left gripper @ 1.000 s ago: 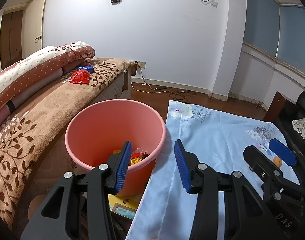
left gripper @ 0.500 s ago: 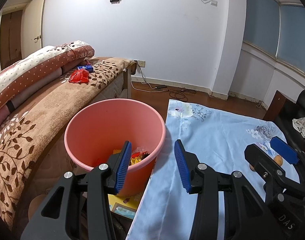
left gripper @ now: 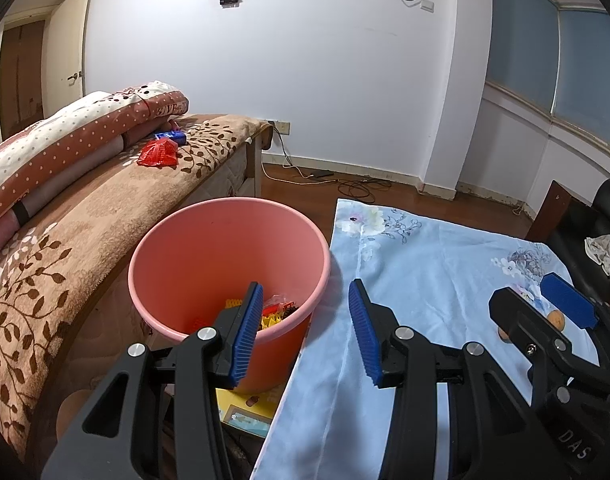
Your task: Collect trash
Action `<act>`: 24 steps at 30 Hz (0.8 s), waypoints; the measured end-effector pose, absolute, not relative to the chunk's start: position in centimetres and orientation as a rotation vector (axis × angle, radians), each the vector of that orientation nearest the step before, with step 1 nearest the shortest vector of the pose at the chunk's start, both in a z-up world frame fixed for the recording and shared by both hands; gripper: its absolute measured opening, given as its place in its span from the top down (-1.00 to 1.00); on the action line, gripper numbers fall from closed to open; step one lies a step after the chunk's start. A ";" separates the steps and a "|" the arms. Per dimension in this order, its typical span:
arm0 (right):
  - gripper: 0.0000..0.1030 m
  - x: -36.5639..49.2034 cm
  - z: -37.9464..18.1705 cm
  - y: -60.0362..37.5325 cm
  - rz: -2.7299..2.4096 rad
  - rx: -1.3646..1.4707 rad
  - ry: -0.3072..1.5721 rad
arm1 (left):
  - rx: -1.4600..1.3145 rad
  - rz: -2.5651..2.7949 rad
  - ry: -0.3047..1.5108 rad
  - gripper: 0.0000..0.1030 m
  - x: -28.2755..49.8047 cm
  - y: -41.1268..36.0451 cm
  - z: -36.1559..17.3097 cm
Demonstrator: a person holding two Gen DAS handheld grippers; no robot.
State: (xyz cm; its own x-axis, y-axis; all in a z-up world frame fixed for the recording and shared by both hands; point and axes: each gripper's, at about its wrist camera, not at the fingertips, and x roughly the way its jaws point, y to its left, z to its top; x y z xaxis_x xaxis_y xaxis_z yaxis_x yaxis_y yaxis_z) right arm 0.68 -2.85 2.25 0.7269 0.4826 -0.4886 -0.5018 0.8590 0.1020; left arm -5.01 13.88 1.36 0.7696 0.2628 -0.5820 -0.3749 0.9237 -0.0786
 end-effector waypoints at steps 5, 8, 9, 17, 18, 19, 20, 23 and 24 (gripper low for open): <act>-0.41 0.6 2.2 -2.8 0.544 -0.034 0.533 | -0.195 0.349 0.602 0.13 -5.0 13.9 1.4; -0.41 0.6 2.2 -2.8 0.544 -0.033 0.533 | -0.196 0.350 0.603 0.13 -5.1 13.9 1.4; -0.41 0.6 2.2 -2.8 0.544 -0.034 0.533 | -0.196 0.349 0.603 0.13 -5.0 13.9 1.4; -0.41 0.7 2.1 -2.8 0.542 -0.032 0.538 | -0.195 0.351 0.612 0.13 -5.0 13.8 1.2; -0.41 0.8 2.1 -2.9 0.542 -0.031 0.539 | -0.195 0.351 0.613 0.13 -5.0 13.8 1.2; -0.41 0.8 2.1 -2.9 0.542 -0.030 0.539 | -0.195 0.350 0.614 0.13 -5.0 13.8 1.1; -0.41 0.8 2.1 -2.9 0.542 -0.030 0.540 | -0.194 0.349 0.615 0.13 -5.0 13.8 1.1; -0.41 0.8 2.1 -2.9 0.542 -0.031 0.540 | -0.194 0.348 0.620 0.13 -4.9 13.8 1.1; -0.41 0.8 2.1 -2.9 0.541 -0.031 0.539 | -0.197 0.349 0.624 0.13 -4.9 13.8 1.0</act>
State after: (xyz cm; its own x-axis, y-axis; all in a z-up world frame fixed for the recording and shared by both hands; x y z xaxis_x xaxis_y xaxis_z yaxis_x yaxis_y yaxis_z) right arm 0.79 -2.90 2.06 0.7220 0.4821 -0.4963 -0.4982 0.8600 0.1107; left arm -4.90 13.82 1.03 0.7562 0.2593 -0.6008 -0.3764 0.9234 -0.0753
